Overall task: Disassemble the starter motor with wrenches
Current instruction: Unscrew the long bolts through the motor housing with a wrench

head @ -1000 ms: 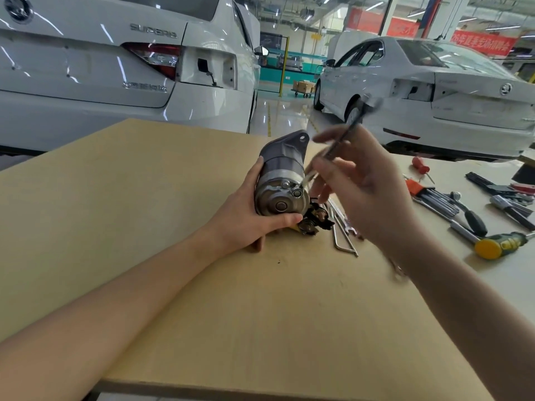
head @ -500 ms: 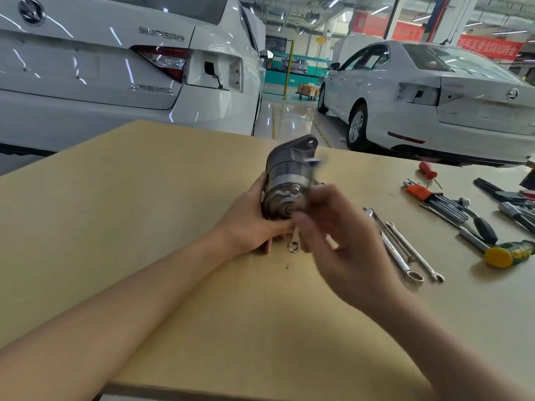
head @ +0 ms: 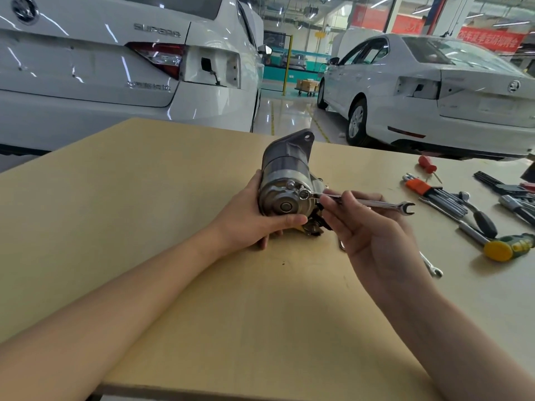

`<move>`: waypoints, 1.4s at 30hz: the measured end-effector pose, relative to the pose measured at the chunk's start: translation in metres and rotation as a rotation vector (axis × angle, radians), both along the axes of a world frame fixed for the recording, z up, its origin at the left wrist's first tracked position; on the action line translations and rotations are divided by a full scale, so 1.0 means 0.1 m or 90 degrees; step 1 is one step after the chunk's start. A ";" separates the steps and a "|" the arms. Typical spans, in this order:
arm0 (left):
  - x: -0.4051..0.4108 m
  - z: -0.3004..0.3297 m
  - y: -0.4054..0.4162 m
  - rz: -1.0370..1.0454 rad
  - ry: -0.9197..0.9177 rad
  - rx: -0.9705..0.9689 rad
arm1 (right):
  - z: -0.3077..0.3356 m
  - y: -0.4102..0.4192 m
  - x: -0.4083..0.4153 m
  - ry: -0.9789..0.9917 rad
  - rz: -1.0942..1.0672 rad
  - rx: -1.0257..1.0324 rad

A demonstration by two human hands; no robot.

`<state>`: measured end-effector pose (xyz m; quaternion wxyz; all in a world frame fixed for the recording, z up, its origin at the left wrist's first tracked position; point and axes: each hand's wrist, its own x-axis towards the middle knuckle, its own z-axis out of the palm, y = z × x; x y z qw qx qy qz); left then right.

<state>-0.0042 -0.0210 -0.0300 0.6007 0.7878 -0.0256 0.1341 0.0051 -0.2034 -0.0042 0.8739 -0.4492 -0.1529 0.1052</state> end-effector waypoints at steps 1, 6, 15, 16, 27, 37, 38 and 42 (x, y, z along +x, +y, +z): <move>-0.01 0.01 -0.01 -0.004 0.005 0.001 | 0.00 0.00 0.00 0.000 -0.001 -0.001; -0.01 0.02 0.00 -0.019 0.013 0.007 | 0.01 -0.01 -0.01 -0.005 -0.002 0.000; 0.00 -0.01 0.01 -0.029 0.013 0.011 | 0.04 0.00 -0.08 -0.164 -0.115 -0.081; 0.00 -0.01 0.01 -0.029 0.013 0.011 | 0.05 0.00 -0.08 -0.173 -0.117 -0.089; -0.01 -0.02 0.03 -0.008 0.007 0.024 | 0.42 -0.06 0.03 -0.396 -0.075 -0.337; -0.01 -0.11 0.05 0.056 0.051 0.191 | 0.50 0.52 -0.02 -1.107 -0.048 -0.941; -0.02 -0.13 0.08 0.076 0.056 0.197 | 0.49 0.50 -0.05 -1.143 -0.027 -0.930; 0.01 -0.12 0.11 0.048 0.036 0.157 | 0.31 0.30 -0.15 -0.982 -0.004 -0.571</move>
